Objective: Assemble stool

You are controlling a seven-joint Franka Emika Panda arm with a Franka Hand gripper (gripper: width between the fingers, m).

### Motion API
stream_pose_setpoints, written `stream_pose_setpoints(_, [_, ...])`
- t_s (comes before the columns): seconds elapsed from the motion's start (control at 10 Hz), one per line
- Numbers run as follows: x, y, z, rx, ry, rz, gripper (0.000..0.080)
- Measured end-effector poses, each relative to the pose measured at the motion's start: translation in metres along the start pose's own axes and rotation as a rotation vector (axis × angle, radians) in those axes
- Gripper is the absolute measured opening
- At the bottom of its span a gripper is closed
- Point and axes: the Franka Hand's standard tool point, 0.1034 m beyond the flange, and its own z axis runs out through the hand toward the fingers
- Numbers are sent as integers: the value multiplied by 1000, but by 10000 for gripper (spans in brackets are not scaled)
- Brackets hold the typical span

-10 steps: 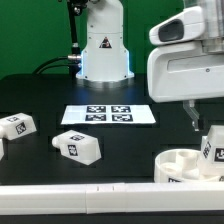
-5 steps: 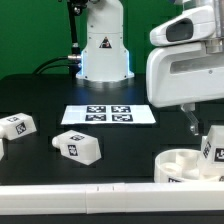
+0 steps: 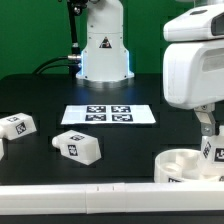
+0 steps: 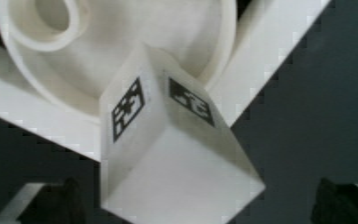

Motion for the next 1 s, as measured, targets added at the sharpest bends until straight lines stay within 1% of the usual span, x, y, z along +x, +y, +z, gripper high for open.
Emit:
stream_pose_setpoints(0.1, [-1,1,0,-12,-8,-142,649])
stream_pose_setpoints(0.2, [-2,3,1,-32,-26,-369,649])
stream_pose_setpoints(0.3, [-3,4,5,-43,-56,-543,649])
stream_pose_setpoints(0.4, [-2,3,15,-50,-77,-645,649])
stream_pose_setpoints(0.5, [-2,3,21,-56,-82,-707,649])
stream_pose_setpoints(0.6, [-2,4,20,-57,-82,-714,649])
stream_pose_setpoints(0.7, [-3,4,21,-56,-82,-695,622])
stream_pose_setpoints(0.8, [-3,4,21,-56,-82,-682,432])
stream_pose_setpoints(0.9, [-3,5,21,-56,-82,-679,432])
stream_pose_setpoints(1.0, [-3,4,21,-59,-76,-576,334])
